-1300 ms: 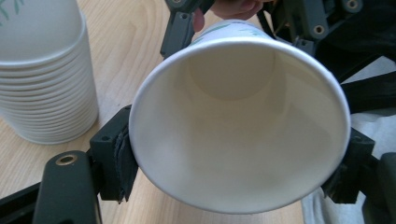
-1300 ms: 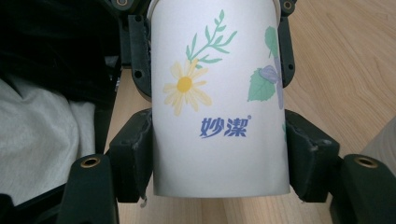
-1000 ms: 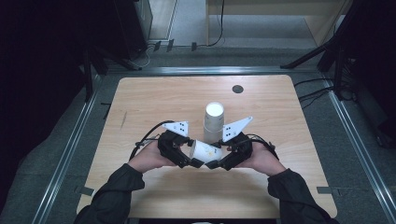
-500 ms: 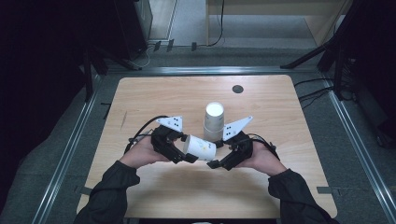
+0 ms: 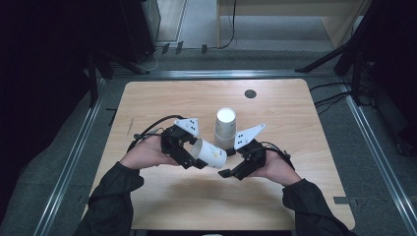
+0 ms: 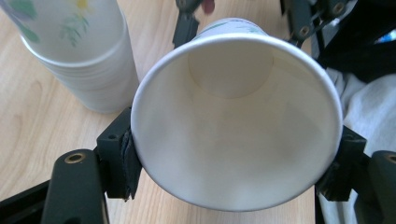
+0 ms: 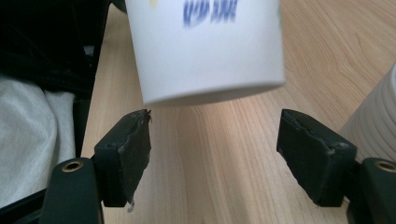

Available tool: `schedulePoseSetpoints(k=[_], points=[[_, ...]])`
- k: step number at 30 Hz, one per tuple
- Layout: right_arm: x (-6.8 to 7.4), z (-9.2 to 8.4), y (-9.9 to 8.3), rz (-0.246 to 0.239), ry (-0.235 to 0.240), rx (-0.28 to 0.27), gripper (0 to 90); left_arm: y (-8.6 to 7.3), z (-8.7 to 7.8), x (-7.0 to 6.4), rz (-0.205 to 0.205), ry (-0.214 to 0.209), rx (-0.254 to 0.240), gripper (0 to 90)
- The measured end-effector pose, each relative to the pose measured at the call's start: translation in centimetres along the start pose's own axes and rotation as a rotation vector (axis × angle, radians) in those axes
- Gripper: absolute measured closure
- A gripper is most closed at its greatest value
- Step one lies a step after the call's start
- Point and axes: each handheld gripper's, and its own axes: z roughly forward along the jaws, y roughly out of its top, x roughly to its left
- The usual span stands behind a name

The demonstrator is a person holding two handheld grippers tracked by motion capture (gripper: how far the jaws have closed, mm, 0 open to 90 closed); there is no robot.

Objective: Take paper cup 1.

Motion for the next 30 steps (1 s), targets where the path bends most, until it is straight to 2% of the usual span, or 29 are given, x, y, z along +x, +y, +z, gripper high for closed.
schedulePoseSetpoints(k=[2, 10, 16, 21, 30], points=[[0.0, 0.0, 0.0, -0.004, -0.002, 0.001, 26.6, 0.0, 0.6, 0.0, -0.004, -0.011, 0.028, 25.1], [0.1, 1.0, 0.0, -0.015, -0.002, 0.02, 27.4, 0.3, 2.7, 0.0, 0.006, 0.006, 0.135, 25.2], [0.1, 2.4, -0.1, -0.016, 0.008, 0.065, 28.2, 0.5, 3.5, -0.3, 0.015, 0.008, 0.193, 25.6], [0.1, 3.3, -0.1, -0.021, 0.025, 0.082, 31.3, 0.6, 3.8, -0.4, 0.02, 0.011, 0.206, 25.6], [0.3, 3.3, -0.1, -0.031, 0.035, 0.087, 35.5, 0.7, 3.8, -0.4, 0.024, 0.001, 0.196, 25.8]])
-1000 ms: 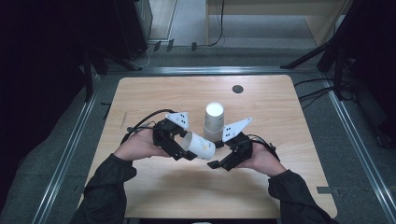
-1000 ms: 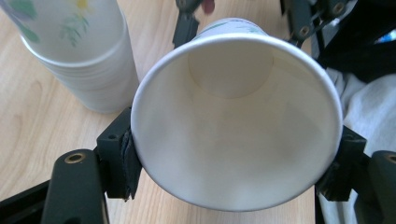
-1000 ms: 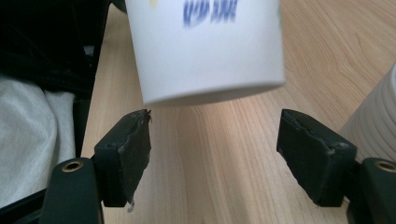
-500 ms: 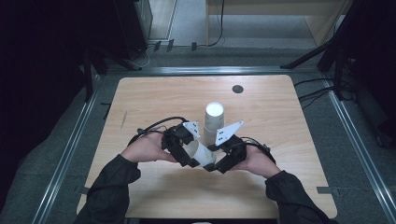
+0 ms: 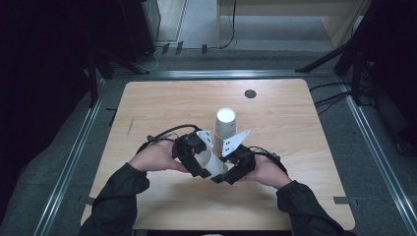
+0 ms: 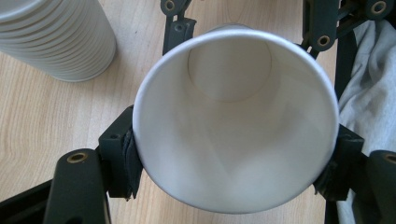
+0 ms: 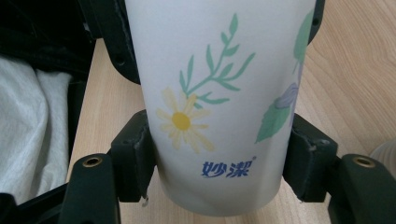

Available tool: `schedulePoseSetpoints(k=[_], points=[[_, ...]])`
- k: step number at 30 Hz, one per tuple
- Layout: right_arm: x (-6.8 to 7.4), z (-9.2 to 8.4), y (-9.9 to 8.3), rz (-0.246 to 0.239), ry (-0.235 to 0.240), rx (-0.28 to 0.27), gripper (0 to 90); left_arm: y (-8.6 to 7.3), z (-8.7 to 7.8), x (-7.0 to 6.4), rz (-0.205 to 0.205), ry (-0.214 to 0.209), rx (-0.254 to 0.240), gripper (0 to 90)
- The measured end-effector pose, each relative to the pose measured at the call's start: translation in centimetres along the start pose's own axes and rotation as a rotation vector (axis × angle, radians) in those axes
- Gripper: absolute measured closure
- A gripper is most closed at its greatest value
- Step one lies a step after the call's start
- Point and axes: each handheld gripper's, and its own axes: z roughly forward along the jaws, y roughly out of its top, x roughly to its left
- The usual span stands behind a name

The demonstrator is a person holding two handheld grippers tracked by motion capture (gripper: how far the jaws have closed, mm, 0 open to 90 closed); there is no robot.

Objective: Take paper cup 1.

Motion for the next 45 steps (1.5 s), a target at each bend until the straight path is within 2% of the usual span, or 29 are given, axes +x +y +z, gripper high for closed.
schedulePoseSetpoints(k=[3, 6, 7, 10, 20, 26, 36, 40, 45], points=[[0.0, -0.1, 0.0, -0.002, 0.0, -0.005, 35.7, -0.1, -0.1, 0.0, 0.004, 0.002, -0.01, 24.6], [0.1, -0.4, 0.1, -0.008, -0.01, -0.011, 35.5, -0.2, -0.1, -0.1, 0.011, 0.024, -0.029, 20.7], [0.0, -0.7, 0.1, -0.005, -0.011, -0.022, 35.5, -0.2, -0.1, 0.0, 0.002, 0.022, -0.031, 15.9], [-0.1, -1.1, 0.0, -0.002, -0.018, -0.035, 35.5, -0.5, -0.3, 0.1, -0.005, 0.024, -0.054, 14.0], [-0.4, -3.0, -0.2, 0.017, -0.034, -0.088, 35.4, -2.0, -1.8, 0.6, -0.039, 0.009, -0.201, 13.8], [-0.5, -3.4, -0.2, 0.022, -0.034, -0.1, 35.3, -2.9, -1.6, 0.6, -0.059, -0.017, -0.249, 13.2], [-0.5, -3.3, -0.2, 0.026, -0.017, -0.108, 35.3, -3.5, -1.3, 0.7, -0.105, -0.039, -0.393, 12.9], [-0.5, -3.3, -0.2, 0.029, -0.013, -0.113, 35.3, -3.2, -1.1, 0.5, -0.095, -0.031, -0.406, 12.9], [-0.6, -3.1, -0.2, 0.034, -0.006, -0.12, 35.3, -2.6, -0.8, 0.4, -0.098, -0.046, -0.432, 12.9]])
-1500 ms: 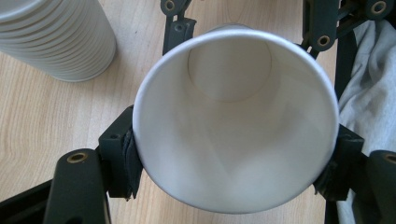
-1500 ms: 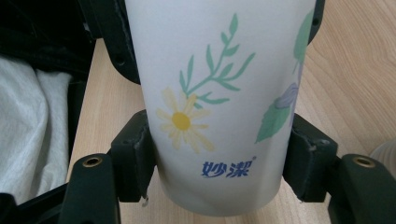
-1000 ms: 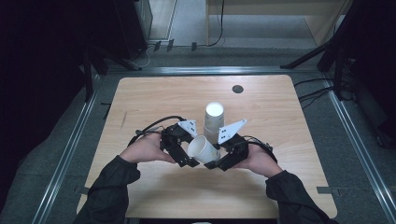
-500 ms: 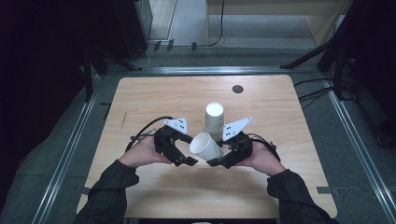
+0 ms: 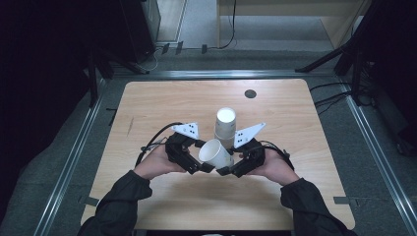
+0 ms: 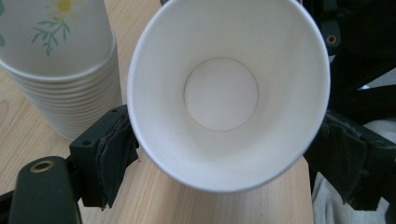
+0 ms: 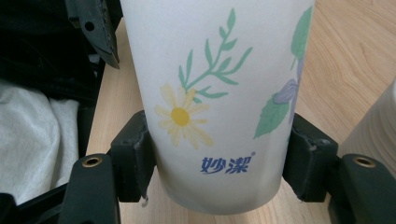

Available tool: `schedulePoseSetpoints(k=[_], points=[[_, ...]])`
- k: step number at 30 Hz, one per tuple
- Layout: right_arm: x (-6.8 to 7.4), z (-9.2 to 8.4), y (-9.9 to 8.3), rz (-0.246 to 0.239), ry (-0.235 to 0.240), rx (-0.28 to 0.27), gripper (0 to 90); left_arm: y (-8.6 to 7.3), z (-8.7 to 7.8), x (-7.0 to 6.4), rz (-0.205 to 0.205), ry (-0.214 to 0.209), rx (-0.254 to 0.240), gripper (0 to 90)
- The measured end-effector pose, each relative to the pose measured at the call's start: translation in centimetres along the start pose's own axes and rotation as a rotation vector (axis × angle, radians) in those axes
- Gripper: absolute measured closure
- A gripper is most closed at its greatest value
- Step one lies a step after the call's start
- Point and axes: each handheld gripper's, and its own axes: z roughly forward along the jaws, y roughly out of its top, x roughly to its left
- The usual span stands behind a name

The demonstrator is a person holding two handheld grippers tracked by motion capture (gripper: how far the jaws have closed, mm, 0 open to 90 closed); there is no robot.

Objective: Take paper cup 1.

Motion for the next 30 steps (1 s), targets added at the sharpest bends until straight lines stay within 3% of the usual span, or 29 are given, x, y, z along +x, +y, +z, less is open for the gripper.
schedulePoseSetpoints(k=[9, 13, 21, 24, 25, 27, 30], points=[[0.0, 0.4, 0.0, -0.003, 0.012, -0.005, 35.2, 0.2, 0.2, 0.2, -0.016, -0.008, -0.047, 13.7], [0.1, 0.5, 0.1, 0.007, 0.013, -0.008, 35.2, 0.2, 0.2, 0.2, -0.019, -0.014, -0.061, 19.6], [0.0, 0.5, 0.0, 0.023, 0.024, -0.005, 35.0, 0.4, 0.1, 0.1, -0.009, 0.005, -0.046, 24.6], [-0.1, 0.6, -0.1, 0.032, 0.029, -0.006, 33.0, 0.4, 0.1, 0.1, -0.007, 0.006, -0.036, 24.8], [-0.1, 0.8, -0.1, 0.056, 0.034, -0.001, 29.4, 0.4, 0.0, 0.1, -0.007, 0.009, -0.035, 24.8], [0.0, 0.9, -0.2, 0.063, 0.011, 0.019, 23.3, 0.3, -0.3, 0.2, -0.005, 0.01, -0.037, 25.1], [-0.1, 0.8, -0.3, 0.071, 0.004, 0.027, 22.1, 0.1, -0.9, 0.2, -0.011, 0.027, -0.034, 25.1]])
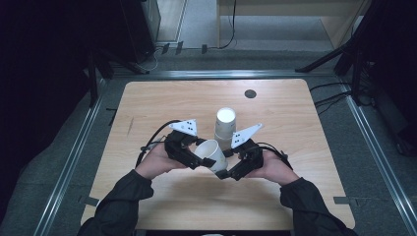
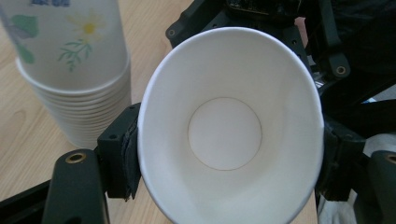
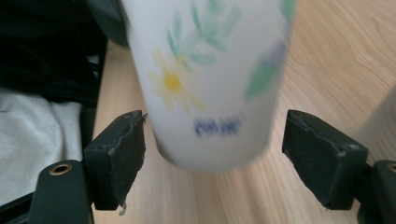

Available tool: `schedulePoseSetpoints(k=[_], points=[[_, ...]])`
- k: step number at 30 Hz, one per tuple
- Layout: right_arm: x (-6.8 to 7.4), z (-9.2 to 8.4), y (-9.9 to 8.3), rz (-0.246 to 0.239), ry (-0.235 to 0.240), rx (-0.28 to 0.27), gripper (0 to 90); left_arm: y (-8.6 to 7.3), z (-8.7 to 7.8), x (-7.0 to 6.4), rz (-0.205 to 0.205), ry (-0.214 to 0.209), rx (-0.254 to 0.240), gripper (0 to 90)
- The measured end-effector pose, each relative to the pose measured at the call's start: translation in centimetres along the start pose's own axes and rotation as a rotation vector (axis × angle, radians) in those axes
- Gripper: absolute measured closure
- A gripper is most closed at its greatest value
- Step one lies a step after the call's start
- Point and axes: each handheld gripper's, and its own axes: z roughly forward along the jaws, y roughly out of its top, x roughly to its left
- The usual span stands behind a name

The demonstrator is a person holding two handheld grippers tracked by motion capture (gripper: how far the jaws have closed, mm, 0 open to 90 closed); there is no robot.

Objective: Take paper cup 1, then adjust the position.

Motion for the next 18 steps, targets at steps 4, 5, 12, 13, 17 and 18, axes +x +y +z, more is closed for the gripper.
schedulePoseSetpoints(k=[4, 5, 12, 13, 17, 18], points=[[-0.1, -0.3, -0.5, -0.035, -0.076, 0.009, 22.1, -0.3, -0.8, 0.2, -0.022, 0.036, 0.006, 25.2], [0.0, -0.4, -0.6, -0.043, -0.101, 0.013, 21.9, -0.4, -1.0, 0.3, -0.027, 0.041, 0.01, 25.2], [-0.1, -1.1, -1.4, -0.075, -0.193, 0.011, 20.5, -0.8, -2.2, 0.9, -0.033, 0.092, 0.035, 25.1], [-0.1, -1.1, -1.4, -0.075, -0.193, 0.011, 20.5, -0.8, -2.4, 1.0, -0.032, 0.101, 0.036, 25.1], [-0.2, -1.4, -1.5, -0.068, -0.211, 0.008, 20.5, -0.9, -2.9, 1.4, -0.028, 0.127, 0.056, 25.2], [-0.2, -1.4, -1.6, -0.069, -0.209, 0.003, 20.4, -0.9, -3.1, 1.5, -0.022, 0.137, 0.062, 25.2]])
